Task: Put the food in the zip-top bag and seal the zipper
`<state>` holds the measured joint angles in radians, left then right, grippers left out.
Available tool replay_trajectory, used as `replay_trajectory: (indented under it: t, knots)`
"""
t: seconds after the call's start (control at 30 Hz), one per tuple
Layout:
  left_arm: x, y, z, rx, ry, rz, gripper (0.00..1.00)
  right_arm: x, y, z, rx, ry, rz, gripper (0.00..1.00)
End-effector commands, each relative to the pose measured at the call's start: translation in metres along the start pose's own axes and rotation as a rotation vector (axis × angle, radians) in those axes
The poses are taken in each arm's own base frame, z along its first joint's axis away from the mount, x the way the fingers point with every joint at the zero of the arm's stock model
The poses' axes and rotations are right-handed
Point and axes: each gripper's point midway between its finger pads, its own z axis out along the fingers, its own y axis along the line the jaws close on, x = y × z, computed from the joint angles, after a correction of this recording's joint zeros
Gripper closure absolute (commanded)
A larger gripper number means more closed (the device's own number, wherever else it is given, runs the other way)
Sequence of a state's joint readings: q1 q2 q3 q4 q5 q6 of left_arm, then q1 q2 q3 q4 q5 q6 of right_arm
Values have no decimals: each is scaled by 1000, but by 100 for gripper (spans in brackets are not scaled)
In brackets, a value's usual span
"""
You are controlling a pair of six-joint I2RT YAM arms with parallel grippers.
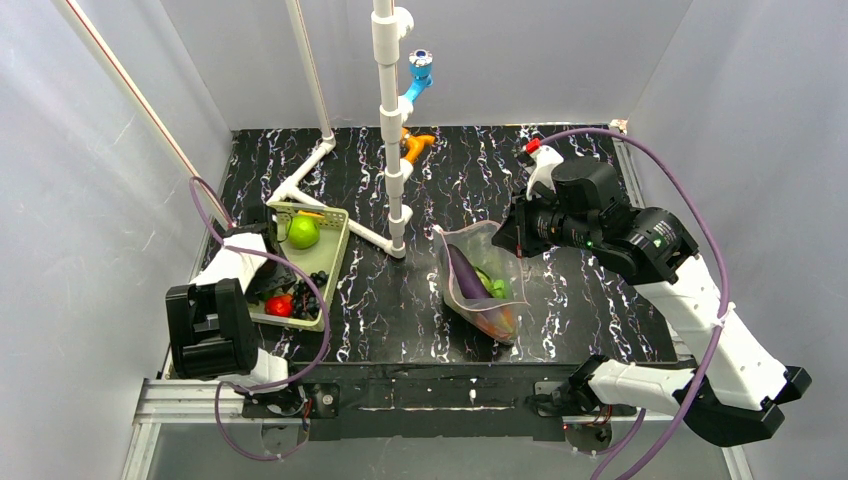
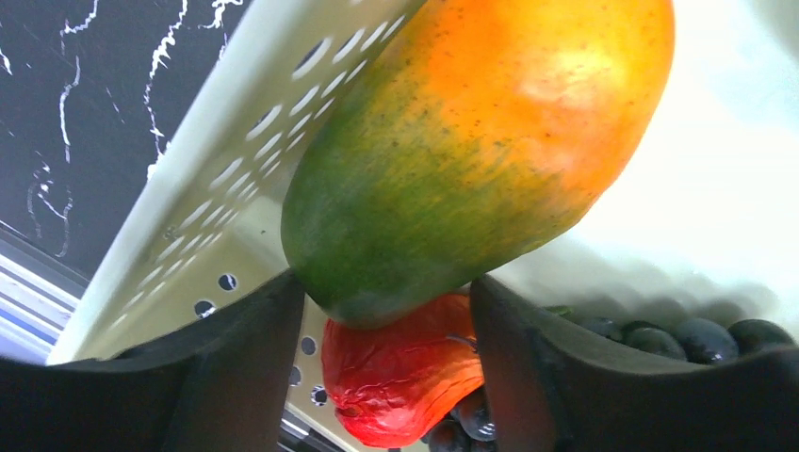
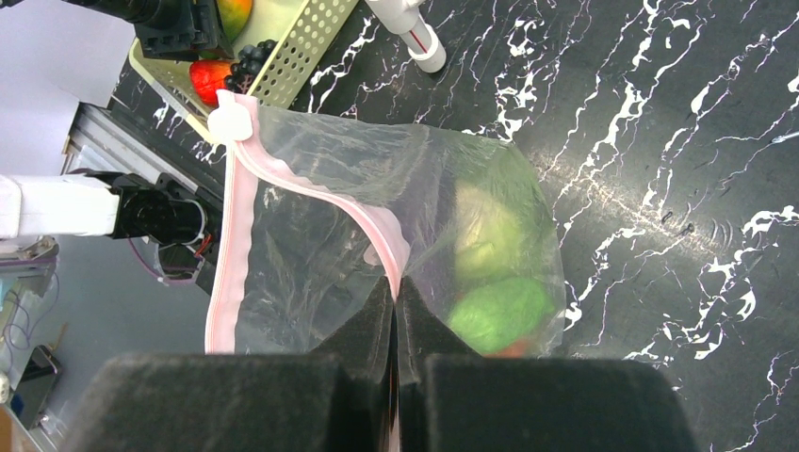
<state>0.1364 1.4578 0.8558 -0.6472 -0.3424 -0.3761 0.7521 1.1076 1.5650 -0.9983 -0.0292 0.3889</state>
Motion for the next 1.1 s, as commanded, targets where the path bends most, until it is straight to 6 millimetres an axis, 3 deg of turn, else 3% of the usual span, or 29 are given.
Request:
replay_trajectory:
  t: [0.0, 0.27, 0.6, 0.77, 0.93, 1.0, 1.07]
  knots:
    - [-6, 1, -10, 26, -40, -3, 54, -29, 13, -15, -56, -129, 0, 99]
    - [-16, -2, -33, 114, -160, -12, 73, -29, 15, -10, -68, -118, -2, 99]
    - [-30, -6, -85, 242, -406, -56, 88, -22, 13, -5, -64, -98, 2, 99]
    - [-22, -19, -130, 431, -527, -97, 89, -25, 13, -5, -60, -98, -3, 99]
    - [-11, -27, -200, 674, -538, -164, 87, -29, 14, 1, -58, -89, -12, 99]
    - [-13, -19, -211, 658, -556, -160, 81, -29, 15, 1, -60, -89, -14, 99]
    - [-17, -16, -207, 613, -549, -131, 65, -29, 14, 0, -60, -95, -14, 99]
